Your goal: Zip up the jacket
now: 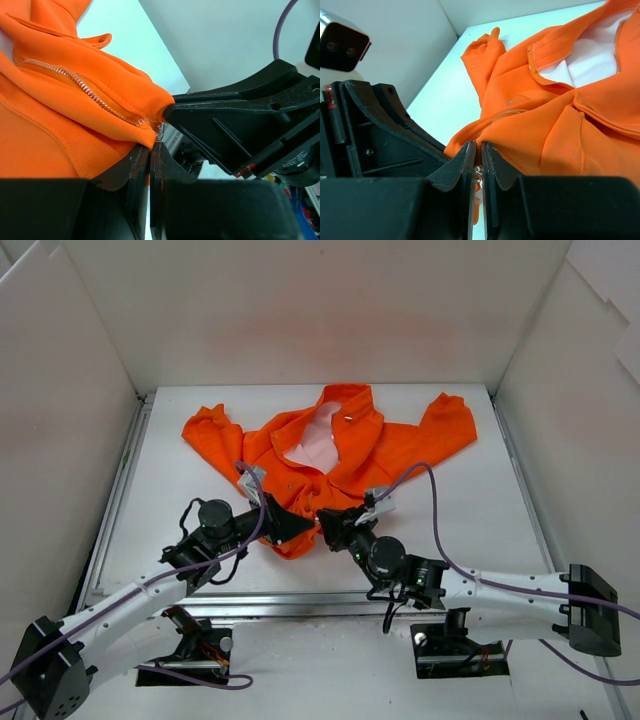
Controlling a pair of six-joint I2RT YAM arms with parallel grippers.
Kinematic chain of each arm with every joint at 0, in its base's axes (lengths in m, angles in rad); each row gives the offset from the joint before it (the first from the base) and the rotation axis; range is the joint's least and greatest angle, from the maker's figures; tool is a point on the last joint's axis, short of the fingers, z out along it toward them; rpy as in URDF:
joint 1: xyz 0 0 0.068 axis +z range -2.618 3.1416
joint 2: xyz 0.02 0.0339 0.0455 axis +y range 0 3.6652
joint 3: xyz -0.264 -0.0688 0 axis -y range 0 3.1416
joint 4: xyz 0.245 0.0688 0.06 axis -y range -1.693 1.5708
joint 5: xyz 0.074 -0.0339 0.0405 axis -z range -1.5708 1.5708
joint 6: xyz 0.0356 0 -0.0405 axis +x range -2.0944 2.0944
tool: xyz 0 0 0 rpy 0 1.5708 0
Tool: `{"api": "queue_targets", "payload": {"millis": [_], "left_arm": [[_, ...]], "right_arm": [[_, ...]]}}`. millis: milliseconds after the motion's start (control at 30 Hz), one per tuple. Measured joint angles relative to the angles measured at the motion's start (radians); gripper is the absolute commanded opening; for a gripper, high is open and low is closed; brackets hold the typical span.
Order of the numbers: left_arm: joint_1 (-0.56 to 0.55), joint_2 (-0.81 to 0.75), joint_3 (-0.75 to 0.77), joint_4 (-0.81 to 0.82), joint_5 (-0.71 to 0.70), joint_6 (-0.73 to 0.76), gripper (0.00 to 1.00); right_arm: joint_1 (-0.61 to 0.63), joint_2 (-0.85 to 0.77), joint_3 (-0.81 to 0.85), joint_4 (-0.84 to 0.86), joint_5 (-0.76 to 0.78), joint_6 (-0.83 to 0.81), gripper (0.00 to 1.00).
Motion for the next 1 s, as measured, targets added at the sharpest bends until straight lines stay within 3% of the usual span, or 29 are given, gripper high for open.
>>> {"api": "queue_targets", "payload": {"millis": [400,1000], "left_arm": [[0.002,-0.046,-0.089,0.159,-0.001,-0.098,0.00],[0.007,-0.159,-0.144,0.161,-0.053,-0.119,0.00]], "right_arm": [[-0.025,0.053,0.128,-0.105,-0.006,0.015,0.00],[-0.080,0.128,0.109,-0.102,-0.089,0.196,0.00]]}}
